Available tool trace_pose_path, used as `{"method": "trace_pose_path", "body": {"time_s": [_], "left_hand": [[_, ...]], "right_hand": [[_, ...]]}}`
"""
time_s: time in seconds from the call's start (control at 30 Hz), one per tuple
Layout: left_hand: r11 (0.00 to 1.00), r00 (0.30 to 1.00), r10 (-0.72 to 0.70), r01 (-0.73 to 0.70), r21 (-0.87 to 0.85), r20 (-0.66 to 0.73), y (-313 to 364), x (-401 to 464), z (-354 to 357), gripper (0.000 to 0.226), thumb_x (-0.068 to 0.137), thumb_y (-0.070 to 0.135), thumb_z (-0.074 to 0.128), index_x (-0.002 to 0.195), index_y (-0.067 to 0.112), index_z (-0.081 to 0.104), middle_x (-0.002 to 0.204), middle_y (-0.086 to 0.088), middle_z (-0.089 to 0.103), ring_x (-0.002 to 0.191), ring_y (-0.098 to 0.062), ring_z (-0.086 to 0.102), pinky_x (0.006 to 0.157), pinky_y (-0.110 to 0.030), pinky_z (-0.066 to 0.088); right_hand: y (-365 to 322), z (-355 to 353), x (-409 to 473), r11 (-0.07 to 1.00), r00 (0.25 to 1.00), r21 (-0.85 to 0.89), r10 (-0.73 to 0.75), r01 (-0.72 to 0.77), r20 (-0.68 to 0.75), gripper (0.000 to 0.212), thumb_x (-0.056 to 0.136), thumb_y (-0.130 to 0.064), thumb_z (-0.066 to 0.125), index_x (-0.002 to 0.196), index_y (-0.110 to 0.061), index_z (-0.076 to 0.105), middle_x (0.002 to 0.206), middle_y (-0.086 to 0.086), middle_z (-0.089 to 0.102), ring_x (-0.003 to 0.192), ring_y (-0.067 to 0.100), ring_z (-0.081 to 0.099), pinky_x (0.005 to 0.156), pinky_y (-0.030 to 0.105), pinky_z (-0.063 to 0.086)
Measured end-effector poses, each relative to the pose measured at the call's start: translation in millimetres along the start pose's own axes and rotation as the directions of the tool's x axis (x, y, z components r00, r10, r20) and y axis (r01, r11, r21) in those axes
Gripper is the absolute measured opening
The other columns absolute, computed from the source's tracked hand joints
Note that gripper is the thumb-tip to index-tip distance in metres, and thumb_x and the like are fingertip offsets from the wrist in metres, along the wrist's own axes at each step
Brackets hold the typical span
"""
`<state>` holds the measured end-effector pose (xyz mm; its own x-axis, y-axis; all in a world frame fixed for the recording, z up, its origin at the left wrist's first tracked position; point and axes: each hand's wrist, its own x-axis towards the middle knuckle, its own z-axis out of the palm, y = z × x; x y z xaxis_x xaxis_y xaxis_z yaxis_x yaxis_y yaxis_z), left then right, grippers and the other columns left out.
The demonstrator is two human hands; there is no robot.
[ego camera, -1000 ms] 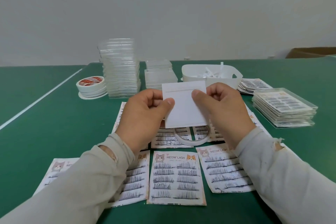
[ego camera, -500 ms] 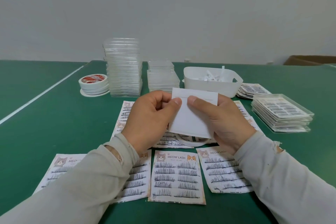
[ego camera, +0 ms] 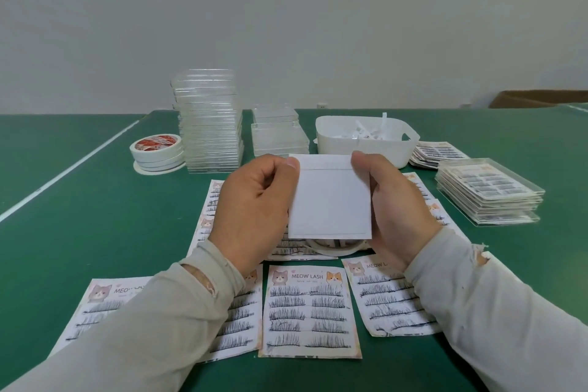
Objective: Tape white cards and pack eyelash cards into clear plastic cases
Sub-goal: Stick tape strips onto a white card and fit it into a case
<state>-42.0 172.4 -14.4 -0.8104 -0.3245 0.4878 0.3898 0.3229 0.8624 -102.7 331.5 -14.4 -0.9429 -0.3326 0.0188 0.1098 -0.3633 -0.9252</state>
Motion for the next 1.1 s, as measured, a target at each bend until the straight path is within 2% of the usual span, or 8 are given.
{"method": "trace_pose_path", "body": {"time_s": [0.1,0.2,0.3,0.37,0.43,0.73,0.9,1.1], "left_hand": [[1.0,1.0,0.015,-0.015,-0.02,0.0,0.5,0.1,1.2,0.038,0.103,0.025,0.057,0.077,-0.002,0.062,0.074,-0.027,0.055,0.061,-0.018,0.046,0.055,-0.034,0.043],[1.0,1.0,0.017,-0.017,-0.017,0.015,0.0,-1.6,1.1,0.027,0.103,0.025,0.058,0.081,0.016,0.071,0.074,-0.009,0.068,0.066,-0.018,0.06,0.064,-0.043,0.055],[0.999,1.0,0.009,-0.009,-0.041,0.012,-0.3,-2.1,2.8,0.011,0.097,0.018,0.066,0.1,0.026,0.072,0.088,-0.001,0.075,0.082,-0.023,0.07,0.075,-0.037,0.061],[0.998,1.0,0.002,-0.004,-0.063,-0.026,-0.7,-1.3,3.7,0.025,0.092,0.014,0.072,0.106,0.033,0.065,0.091,0.005,0.074,0.082,-0.016,0.07,0.073,-0.025,0.059],[0.998,0.998,0.03,-0.032,-0.052,-0.047,0.6,-0.9,3.7,0.027,0.089,0.012,0.076,0.102,0.032,0.062,0.092,0.009,0.072,0.077,-0.006,0.067,0.071,-0.02,0.058],[0.998,0.996,0.055,-0.055,0.011,-0.065,2.0,-1.8,1.7,0.016,0.088,0.011,0.077,0.098,0.023,0.073,0.091,0.007,0.074,0.083,-0.007,0.068,0.077,-0.023,0.059],[0.999,0.997,0.041,-0.04,0.011,-0.071,1.3,-0.2,3.0,0.015,0.088,0.01,0.076,0.095,0.024,0.073,0.088,0.006,0.074,0.081,-0.009,0.069,0.078,-0.029,0.061],[1.0,0.997,-0.012,0.01,-0.025,-0.075,-1.4,3.2,2.1,0.016,0.088,0.011,0.076,0.086,0.025,0.069,0.081,0.0,0.072,0.078,-0.028,0.069,0.074,-0.038,0.062]], "right_hand": [[1.3,1.4,0.2,0.993,0.99,-0.072,-0.082,0.091,0.116,0.033,0.088,-0.038,0.07,0.107,-0.012,0.078,0.112,0.012,0.076,0.105,0.029,0.073,0.089,0.044,0.06],[2.1,-0.7,0.3,0.972,0.98,-0.17,-0.139,0.163,0.145,0.029,0.077,-0.026,0.08,0.104,-0.014,0.079,0.11,0.011,0.077,0.105,0.03,0.073,0.096,0.05,0.056],[1.6,-1.4,1.0,0.971,0.979,-0.154,-0.166,0.183,0.118,0.023,0.077,-0.02,0.078,0.099,-0.014,0.08,0.107,0.012,0.077,0.102,0.031,0.074,0.094,0.049,0.058],[1.1,-1.9,1.5,0.965,0.977,-0.171,-0.185,0.201,0.103,0.022,0.076,-0.02,0.078,0.096,-0.015,0.081,0.104,0.012,0.078,0.099,0.03,0.075,0.093,0.049,0.058],[1.0,-3.2,2.2,0.961,0.976,-0.184,-0.193,0.209,0.1,0.021,0.076,-0.021,0.078,0.095,-0.014,0.08,0.104,0.012,0.078,0.099,0.031,0.075,0.092,0.048,0.058],[2.0,-2.5,1.8,0.92,0.961,-0.278,-0.258,0.277,0.103,0.019,0.077,-0.026,0.077,0.095,-0.022,0.08,0.1,0.004,0.079,0.095,0.023,0.076,0.085,0.04,0.06],[0.9,-1.8,-1.2,0.882,0.945,-0.341,-0.309,0.327,0.107,0.018,0.079,-0.027,0.076,0.095,-0.019,0.078,0.099,0.0,0.079,0.095,0.02,0.076,0.085,0.039,0.06],[2.0,0.3,-4.0,0.84,0.932,-0.405,-0.34,0.36,0.123,0.008,0.091,-0.013,0.075,0.094,-0.021,0.077,0.095,-0.005,0.079,0.091,0.014,0.076,0.08,0.03,0.061]]}}
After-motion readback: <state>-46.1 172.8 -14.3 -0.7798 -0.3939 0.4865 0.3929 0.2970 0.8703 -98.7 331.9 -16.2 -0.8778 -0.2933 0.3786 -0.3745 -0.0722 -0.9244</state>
